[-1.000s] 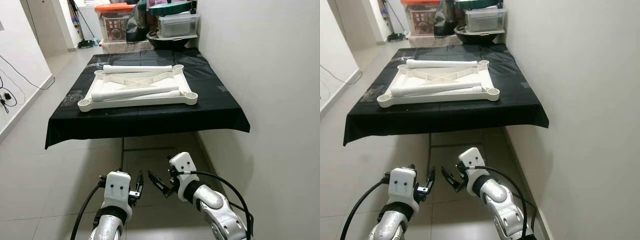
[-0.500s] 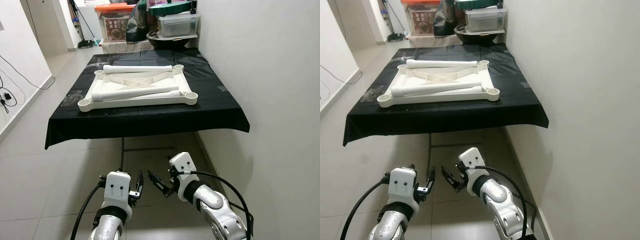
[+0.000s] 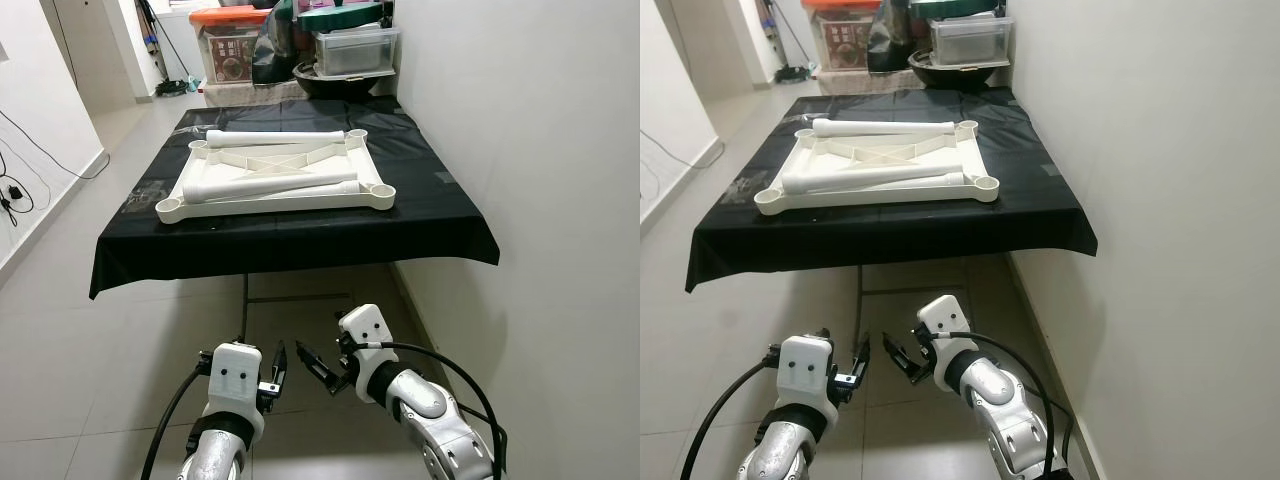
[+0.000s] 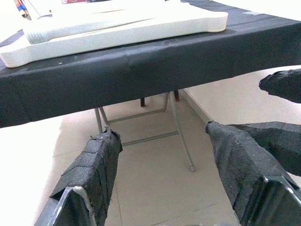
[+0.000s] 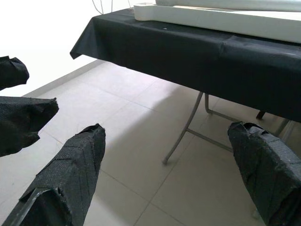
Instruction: Building children table
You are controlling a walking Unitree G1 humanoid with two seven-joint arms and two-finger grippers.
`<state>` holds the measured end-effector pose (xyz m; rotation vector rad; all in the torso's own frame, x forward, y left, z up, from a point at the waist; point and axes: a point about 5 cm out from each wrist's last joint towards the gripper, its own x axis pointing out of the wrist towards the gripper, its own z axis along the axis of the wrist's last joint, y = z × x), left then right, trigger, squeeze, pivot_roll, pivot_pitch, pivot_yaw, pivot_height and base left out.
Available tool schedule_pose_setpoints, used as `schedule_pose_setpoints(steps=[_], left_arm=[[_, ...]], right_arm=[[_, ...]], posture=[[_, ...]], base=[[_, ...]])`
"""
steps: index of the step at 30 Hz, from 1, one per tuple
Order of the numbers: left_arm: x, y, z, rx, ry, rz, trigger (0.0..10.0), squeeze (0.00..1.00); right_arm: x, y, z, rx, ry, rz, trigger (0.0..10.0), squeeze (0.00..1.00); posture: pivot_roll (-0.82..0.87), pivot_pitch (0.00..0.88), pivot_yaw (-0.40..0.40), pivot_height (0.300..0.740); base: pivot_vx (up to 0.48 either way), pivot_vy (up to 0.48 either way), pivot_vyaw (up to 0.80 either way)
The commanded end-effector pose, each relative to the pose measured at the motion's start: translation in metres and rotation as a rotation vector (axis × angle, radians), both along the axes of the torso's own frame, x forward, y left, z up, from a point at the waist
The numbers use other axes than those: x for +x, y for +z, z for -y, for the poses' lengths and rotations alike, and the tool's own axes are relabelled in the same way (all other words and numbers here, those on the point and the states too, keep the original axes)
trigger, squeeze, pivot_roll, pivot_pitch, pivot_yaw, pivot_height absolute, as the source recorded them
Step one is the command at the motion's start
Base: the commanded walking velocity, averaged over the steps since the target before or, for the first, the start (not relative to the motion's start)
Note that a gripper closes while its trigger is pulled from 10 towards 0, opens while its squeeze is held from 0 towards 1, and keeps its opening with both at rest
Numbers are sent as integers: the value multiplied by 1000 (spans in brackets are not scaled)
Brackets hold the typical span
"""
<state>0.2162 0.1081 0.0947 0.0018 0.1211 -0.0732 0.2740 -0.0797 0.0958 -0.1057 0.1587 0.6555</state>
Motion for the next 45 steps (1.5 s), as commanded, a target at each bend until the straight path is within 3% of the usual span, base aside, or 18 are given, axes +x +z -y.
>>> schedule_pose_setpoints(steps=[1, 17, 18, 20, 22, 27, 31, 37, 45], left_arm=[[32, -27, -20, -39, 218, -142, 10000, 0], [30, -21, -23, -28, 237, -116, 10000, 0], [28, -10, -25, -26, 245, -44, 10000, 0], [28, -10, -25, -26, 245, -44, 10000, 0], [27, 4, -25, -6, 243, 58, 10000, 0], [23, 16, -26, 6, 251, 143, 10000, 0], [20, 20, -21, 28, 222, 164, 10000, 0], [15, 22, -20, 31, 195, 160, 10000, 0], [14, 12, -21, 13, 205, 99, 10000, 0]], right_arm=[[30, -19, -11, -16, -236, -74, 10000, 0], [32, -12, -8, 3, -283, -51, 10000, 0], [33, -5, -1, 36, -321, -13, 10000, 0], [33, -5, -1, 36, -321, -13, 10000, 0], [33, 3, 3, 79, -333, 37, 10000, 0], [31, 18, -3, 138, -304, 136, 10000, 0], [29, 19, -5, 99, -287, 161, 10000, 0], [27, 27, 1, 123, -253, 149, 10000, 0], [22, 21, 3, 139, -321, 128, 10000, 0]], posture=[[-154, 0, 41, 740], [-142, 0, 45, 740], [-145, 0, 57, 740], [-145, 0, 57, 740], [-146, 0, 58, 740], [-151, 0, 58, 740], [-151, 0, 58, 740], [-179, 0, 81, 740], [-172, 0, 85, 740]], base=[[0, 0, 0], [0, 0, 0], [0, 0, 0], [0, 0, 0], [0, 0, 0], [0, 0, 0], [0, 0, 0], [0, 0, 0], [0, 0, 0]])
